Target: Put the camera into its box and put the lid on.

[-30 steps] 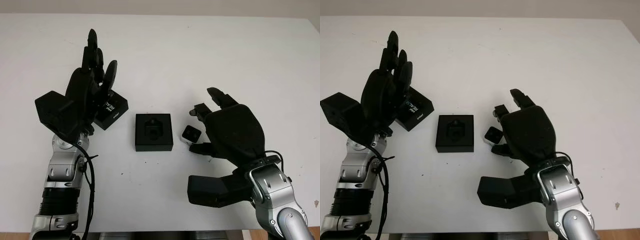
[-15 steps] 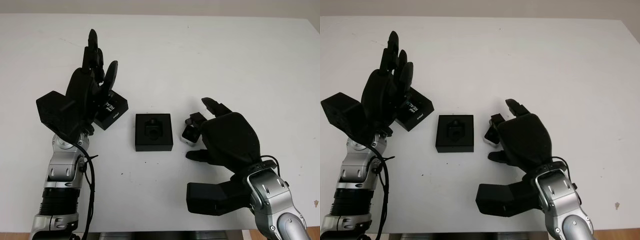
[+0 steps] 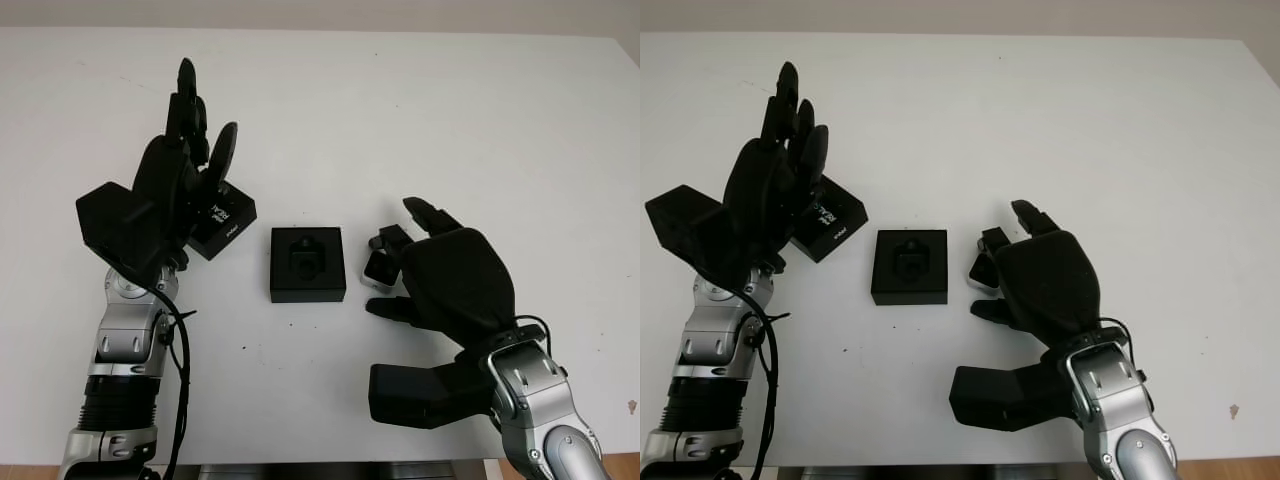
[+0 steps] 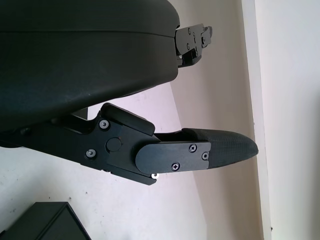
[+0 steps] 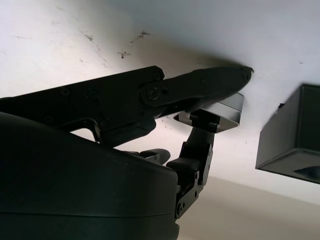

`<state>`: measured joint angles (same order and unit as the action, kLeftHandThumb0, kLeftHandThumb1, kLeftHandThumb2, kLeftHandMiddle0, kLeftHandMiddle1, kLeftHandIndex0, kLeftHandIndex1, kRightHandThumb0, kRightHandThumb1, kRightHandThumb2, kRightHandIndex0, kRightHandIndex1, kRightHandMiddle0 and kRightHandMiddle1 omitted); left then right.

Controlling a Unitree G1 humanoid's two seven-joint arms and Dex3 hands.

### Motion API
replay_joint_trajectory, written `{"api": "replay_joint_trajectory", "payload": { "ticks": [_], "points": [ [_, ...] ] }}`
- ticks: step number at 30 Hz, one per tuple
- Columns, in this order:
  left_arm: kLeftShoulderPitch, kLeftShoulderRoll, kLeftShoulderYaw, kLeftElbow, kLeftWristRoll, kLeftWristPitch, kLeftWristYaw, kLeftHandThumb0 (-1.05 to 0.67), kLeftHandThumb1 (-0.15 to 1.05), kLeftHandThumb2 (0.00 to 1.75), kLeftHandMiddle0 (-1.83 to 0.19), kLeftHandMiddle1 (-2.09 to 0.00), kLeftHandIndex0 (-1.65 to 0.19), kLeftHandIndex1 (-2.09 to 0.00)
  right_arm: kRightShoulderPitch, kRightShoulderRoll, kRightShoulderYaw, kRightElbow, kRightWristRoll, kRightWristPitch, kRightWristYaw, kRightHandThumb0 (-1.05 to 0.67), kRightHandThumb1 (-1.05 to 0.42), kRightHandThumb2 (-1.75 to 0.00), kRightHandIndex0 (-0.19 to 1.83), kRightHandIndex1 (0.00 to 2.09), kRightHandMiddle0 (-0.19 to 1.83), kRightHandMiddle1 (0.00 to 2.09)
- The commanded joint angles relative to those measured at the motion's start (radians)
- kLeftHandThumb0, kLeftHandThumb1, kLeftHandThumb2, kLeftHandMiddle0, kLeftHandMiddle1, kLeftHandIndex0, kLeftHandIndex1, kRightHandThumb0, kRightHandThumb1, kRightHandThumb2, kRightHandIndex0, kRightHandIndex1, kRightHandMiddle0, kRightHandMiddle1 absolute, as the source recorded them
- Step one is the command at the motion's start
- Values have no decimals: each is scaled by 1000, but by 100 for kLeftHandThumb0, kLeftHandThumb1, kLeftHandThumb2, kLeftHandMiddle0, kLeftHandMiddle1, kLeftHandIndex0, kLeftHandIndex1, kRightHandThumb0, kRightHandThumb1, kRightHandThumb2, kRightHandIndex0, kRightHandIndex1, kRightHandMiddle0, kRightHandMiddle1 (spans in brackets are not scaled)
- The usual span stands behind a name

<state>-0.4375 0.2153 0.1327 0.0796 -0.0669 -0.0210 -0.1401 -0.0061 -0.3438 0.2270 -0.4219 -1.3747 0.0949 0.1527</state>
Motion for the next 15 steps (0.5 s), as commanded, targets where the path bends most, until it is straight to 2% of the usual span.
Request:
{"api": "replay_joint_trajectory", "payload": {
  "ticks": [1, 8, 12, 15],
  "points": [
    [6, 10, -3, -18, 7, -6, 2, -78, 105, 49, 19, 0, 19, 0, 1, -8, -1, 31, -15, 16, -23, -62, -105, -11, 41, 7, 25, 116],
    [8, 11, -1, -15, 8, -14, -3, -78, 105, 48, 19, 0, 19, 0, -25, -26, -11, 64, -28, 33, -81, -58, -105, -15, 47, 9, 31, 124],
    [10, 14, -1, -20, 11, -9, -2, -78, 105, 49, 19, 0, 19, 0, -26, -30, -13, 66, 3, 26, -119, -48, -105, -13, 55, 10, 30, 153],
    [9, 16, 1, -20, 9, -9, -3, -78, 105, 49, 19, 0, 19, 0, -31, -34, -10, 66, 11, 29, -135, -46, -105, -12, 60, 10, 31, 164]
  ]
}}
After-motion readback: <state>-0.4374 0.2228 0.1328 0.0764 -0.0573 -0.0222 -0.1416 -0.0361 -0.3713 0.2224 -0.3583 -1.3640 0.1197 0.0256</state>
